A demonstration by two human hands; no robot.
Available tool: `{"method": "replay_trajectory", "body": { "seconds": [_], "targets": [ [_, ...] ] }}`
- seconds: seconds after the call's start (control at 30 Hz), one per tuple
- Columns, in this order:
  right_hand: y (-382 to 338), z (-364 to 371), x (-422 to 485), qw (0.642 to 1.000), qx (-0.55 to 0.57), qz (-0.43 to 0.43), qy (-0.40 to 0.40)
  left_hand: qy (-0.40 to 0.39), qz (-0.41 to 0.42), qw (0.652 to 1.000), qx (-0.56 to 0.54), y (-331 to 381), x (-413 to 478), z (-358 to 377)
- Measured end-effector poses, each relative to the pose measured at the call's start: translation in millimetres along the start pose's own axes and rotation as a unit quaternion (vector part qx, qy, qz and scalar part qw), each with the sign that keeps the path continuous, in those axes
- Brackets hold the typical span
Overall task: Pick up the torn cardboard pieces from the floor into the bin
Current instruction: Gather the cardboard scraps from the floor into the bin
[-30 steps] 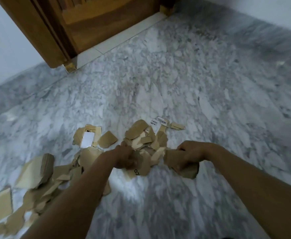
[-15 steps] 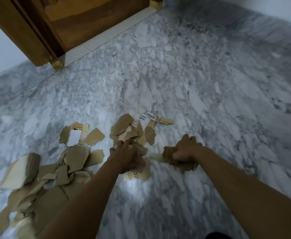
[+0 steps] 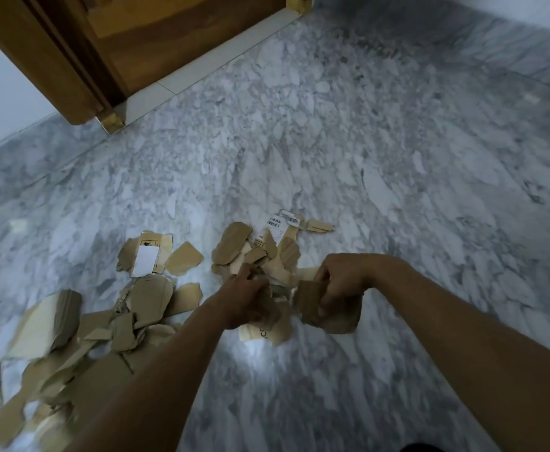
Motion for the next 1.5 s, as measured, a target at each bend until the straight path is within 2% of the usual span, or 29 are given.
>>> {"method": "replay_trajectory", "body": {
  "seconds": [0.07,0.13,0.2,0.33,0.5,0.6,0.67,0.73,0.83,0.9,0.97,1.03,1.2,1.3,1.4,1.5],
  "targets": [
    [-2,-8,3,1.0,0.012,-0.006,0.006,0.002,0.025,1.0,0.009,2,2,0],
    [-2,-13,10,0.998,-0.029,0.018,0.051,0.004,0.031,0.999,0.026,4,2,-1],
    [6,-16,25,0.987,-0.086,0.069,0.115,0.011,0.016,0.998,0.057,6,2,-4],
    [2,-5,60,0.982,-0.111,0.057,0.142,0.005,-0.018,0.996,0.089,6,3,-6],
    [-1,-3,74,0.978,-0.108,0.026,0.178,-0.045,0.018,0.999,-0.021,8,4,4],
    [-1,2,73,0.978,-0.071,-0.009,0.197,-0.04,0.022,0.991,-0.123,1,-1,8],
    [3,12,73,0.982,-0.063,-0.007,0.179,-0.058,0.014,0.984,-0.166,0,-7,10],
    [10,22,73,0.989,-0.05,0.013,0.138,-0.096,-0.001,0.983,-0.155,-2,-12,11],
    [15,39,66,0.997,-0.02,0.064,0.024,-0.13,-0.006,0.974,-0.188,-15,-23,-4],
    [16,44,55,0.989,-0.054,0.114,-0.076,-0.123,-0.006,0.969,-0.215,-31,-31,-28],
    [9,38,42,0.978,-0.104,0.14,-0.112,-0.107,-0.018,0.97,-0.216,-49,-35,-54],
    [-3,26,36,0.983,-0.124,0.111,-0.076,-0.097,-0.039,0.977,-0.184,-62,-31,-75],
    [-17,12,42,0.993,-0.089,0.045,0.059,-0.069,-0.08,0.984,-0.145,-71,1,-93],
    [-21,13,53,0.984,-0.13,0.021,0.12,-0.048,-0.118,0.987,-0.095,-64,19,-78],
    [-22,16,58,0.973,-0.164,0.013,0.162,0.016,-0.126,0.985,-0.116,-60,26,-66],
    [-23,24,63,0.96,-0.193,0.008,0.201,0.041,-0.119,0.984,-0.128,-63,26,-62]
  ]
}}
Point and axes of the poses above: each hand's wrist, its own x-axis towards the middle knuckle, its own z-axis out of the palm, y = z × x, the point moved 7 cm from there along x, towards the middle knuckle, and after that the axes turned 13 degrees about -y, right-handed, at the moved point
